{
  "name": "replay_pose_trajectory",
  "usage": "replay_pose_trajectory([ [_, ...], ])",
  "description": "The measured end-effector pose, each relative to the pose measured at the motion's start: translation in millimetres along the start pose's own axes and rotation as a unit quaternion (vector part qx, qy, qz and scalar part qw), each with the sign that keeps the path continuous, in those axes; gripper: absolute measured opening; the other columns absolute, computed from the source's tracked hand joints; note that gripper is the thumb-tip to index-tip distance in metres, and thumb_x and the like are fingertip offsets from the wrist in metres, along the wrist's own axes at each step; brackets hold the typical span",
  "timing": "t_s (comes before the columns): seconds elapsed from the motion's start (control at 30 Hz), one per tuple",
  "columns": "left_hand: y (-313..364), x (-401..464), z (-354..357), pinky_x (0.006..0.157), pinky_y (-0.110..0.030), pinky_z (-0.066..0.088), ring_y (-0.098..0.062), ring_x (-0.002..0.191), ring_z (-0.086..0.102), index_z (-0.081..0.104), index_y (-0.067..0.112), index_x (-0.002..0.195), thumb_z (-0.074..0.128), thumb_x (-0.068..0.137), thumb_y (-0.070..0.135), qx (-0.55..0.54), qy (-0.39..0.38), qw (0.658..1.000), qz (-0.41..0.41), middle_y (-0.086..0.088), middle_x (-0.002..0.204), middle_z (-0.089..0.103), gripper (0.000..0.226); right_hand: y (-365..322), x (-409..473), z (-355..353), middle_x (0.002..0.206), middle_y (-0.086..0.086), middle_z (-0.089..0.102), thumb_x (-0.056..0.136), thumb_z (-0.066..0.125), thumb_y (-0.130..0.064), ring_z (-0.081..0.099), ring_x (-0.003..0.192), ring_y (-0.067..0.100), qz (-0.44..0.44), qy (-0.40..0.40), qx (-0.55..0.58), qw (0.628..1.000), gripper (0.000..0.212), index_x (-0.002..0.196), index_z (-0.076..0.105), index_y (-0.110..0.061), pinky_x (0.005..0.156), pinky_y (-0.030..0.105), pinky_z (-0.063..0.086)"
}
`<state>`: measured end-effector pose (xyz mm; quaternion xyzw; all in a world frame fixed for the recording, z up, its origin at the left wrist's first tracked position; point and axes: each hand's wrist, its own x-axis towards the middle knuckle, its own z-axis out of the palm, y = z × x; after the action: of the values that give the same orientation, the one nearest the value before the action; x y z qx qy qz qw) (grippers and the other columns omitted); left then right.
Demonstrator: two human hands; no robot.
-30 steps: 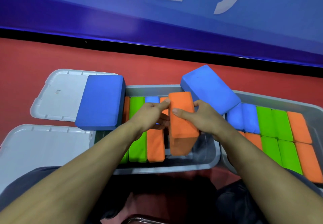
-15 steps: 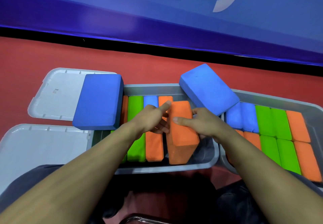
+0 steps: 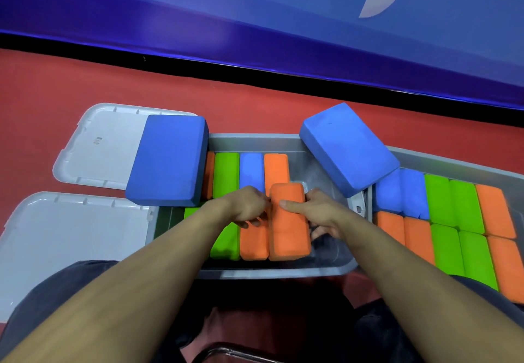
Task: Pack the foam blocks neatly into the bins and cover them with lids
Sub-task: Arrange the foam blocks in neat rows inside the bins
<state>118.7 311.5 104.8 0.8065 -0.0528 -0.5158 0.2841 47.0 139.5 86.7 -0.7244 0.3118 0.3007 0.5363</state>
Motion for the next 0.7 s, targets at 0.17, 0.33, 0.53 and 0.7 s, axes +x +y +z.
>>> replay_pose_trajectory([
  [0.17,-10.7,8.8,-18.8,0.116,-0.033,0.033,-0.026,0.144,0.040,0.034,0.014,0.155,0.049,0.102,0.037,0.189,0.141,0.971,0.039,-0.008,0.158,0.040,0.059,10.9,16.4,0.2,0.108,0.009,0.073,0.083,0.081,-0.045,0.074,0.091,0.026,0.012,-0.013,0.010,1.000,0.059,0.125,0.056,-0.012,0.073,0.055,0.062],
  [0.33,-25.0,19.1,-20.3,0.111,-0.036,0.040,-0.027,0.135,0.049,0.037,0.018,0.153,0.051,0.100,0.043,0.169,0.149,0.974,0.039,-0.008,0.150,0.051,0.060,31.8,42.0,10.9,0.119,0.003,0.067,0.079,0.081,-0.053,0.072,0.097,0.024,0.027,-0.004,0.014,1.000,0.074,0.131,0.042,-0.016,0.066,0.048,0.062],
  [0.53,-33.6,17.7,-28.6,0.110,-0.039,0.042,-0.027,0.134,0.051,0.039,0.020,0.152,0.051,0.100,0.046,0.179,0.159,0.970,0.043,-0.006,0.147,0.054,0.059,72.5,84.5,44.9,0.117,0.005,0.067,0.087,0.073,-0.053,0.067,0.105,0.026,0.006,0.073,-0.083,0.994,0.063,0.125,0.043,-0.012,0.088,0.046,0.058],
  [0.7,-29.6,9.5,-42.2,0.105,-0.036,0.045,-0.023,0.128,0.055,0.045,0.021,0.148,0.050,0.101,0.046,0.160,0.196,0.965,0.075,-0.003,0.142,0.059,0.053,67.5,97.4,49.2,0.101,-0.006,0.062,0.084,0.076,-0.054,0.067,0.099,0.020,0.007,0.081,-0.078,0.994,0.060,0.119,0.044,-0.017,0.087,0.038,0.057],
])
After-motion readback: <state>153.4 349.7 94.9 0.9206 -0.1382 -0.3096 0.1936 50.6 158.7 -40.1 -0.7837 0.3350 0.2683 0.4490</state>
